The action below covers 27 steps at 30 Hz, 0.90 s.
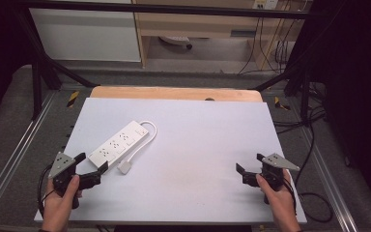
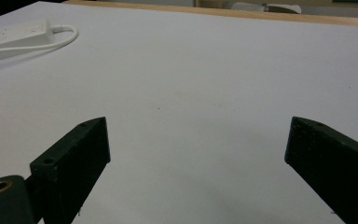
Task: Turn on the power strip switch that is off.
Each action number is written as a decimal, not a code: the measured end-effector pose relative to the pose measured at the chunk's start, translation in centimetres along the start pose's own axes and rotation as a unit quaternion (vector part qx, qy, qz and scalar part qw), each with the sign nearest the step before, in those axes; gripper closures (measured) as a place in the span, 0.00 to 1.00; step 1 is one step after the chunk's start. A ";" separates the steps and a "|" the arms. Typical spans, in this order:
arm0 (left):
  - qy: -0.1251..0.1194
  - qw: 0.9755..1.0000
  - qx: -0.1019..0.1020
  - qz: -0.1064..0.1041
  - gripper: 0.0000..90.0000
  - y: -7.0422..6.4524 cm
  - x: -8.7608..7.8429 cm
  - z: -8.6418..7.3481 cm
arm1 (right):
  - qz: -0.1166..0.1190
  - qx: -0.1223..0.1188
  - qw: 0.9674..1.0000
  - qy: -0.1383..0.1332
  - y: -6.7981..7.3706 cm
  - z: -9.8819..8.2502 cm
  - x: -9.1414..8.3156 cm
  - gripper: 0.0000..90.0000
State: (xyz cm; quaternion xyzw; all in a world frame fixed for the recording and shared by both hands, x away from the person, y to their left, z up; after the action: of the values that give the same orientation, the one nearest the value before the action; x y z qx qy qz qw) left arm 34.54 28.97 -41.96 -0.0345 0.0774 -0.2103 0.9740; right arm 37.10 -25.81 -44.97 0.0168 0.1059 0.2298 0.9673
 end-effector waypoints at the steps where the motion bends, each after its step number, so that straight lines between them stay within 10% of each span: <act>1: -0.001 1.000 0.000 0.000 0.08 -0.1 0.0 0.0 | 0.000 0.000 1.000 0.000 0.0 0.0 0.0 0.07; 27: -0.004 1.000 0.005 -0.013 0.08 -0.8 0.0 0.4 | 0.035 -0.018 0.999 -0.019 0.9 0.7 0.0 0.05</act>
State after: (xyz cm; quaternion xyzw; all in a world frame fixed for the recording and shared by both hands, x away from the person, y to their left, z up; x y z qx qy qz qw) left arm 34.27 28.24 -41.45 -0.0320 0.0718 -0.2228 0.9717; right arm 36.79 -24.99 -44.23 0.0073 0.0826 0.2653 0.9606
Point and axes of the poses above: each handheld gripper's, and its own axes: x roughly forward along the jaws, z roughly out of its top, y roughly to its left, the point moved 3 cm from there along x, roughly forward along the jaws, and after that the axes turned 14 degrees about -y, right-handed, at the moved point
